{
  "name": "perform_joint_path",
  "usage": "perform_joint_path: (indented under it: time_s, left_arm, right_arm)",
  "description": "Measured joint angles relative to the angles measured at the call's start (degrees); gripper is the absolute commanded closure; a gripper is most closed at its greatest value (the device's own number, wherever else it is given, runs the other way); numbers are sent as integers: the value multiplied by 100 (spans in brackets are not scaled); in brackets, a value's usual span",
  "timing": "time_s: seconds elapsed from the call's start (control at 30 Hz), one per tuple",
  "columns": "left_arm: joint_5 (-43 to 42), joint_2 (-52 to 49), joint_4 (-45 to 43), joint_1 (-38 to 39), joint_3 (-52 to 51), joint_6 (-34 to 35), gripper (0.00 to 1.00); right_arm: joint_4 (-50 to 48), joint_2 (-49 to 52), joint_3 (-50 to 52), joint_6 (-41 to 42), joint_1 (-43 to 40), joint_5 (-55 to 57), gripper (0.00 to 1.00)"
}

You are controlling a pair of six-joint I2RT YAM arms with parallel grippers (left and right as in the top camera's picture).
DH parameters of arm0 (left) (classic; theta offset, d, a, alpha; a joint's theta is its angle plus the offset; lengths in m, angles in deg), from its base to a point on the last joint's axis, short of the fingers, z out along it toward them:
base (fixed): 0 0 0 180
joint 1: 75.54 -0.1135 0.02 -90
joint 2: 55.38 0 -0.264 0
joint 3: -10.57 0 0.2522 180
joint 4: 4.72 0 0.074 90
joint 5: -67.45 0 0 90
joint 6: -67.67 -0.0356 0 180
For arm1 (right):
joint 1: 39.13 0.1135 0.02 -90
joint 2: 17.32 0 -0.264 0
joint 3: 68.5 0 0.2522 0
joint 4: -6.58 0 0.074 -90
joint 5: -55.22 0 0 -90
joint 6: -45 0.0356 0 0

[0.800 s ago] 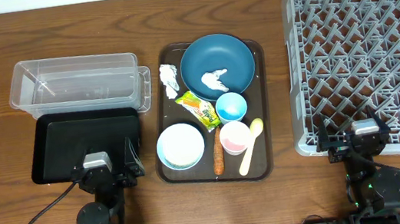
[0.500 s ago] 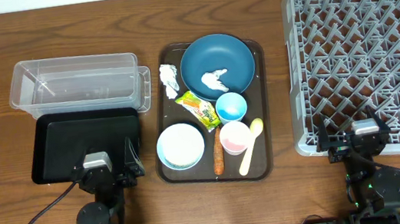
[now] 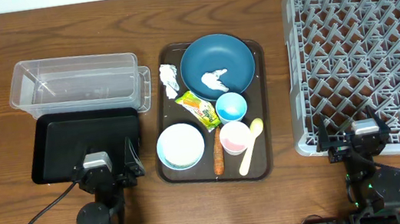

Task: Sort waste into correct bins and load items into the dishwasher rack

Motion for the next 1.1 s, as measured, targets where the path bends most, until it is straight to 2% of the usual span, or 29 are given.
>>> perform_joint_path:
  time_s: [1.1]
  left_arm:
    - [0, 0, 4, 0, 0, 15, 6]
  right_arm:
    - [-85, 0, 0, 9, 0, -7, 1]
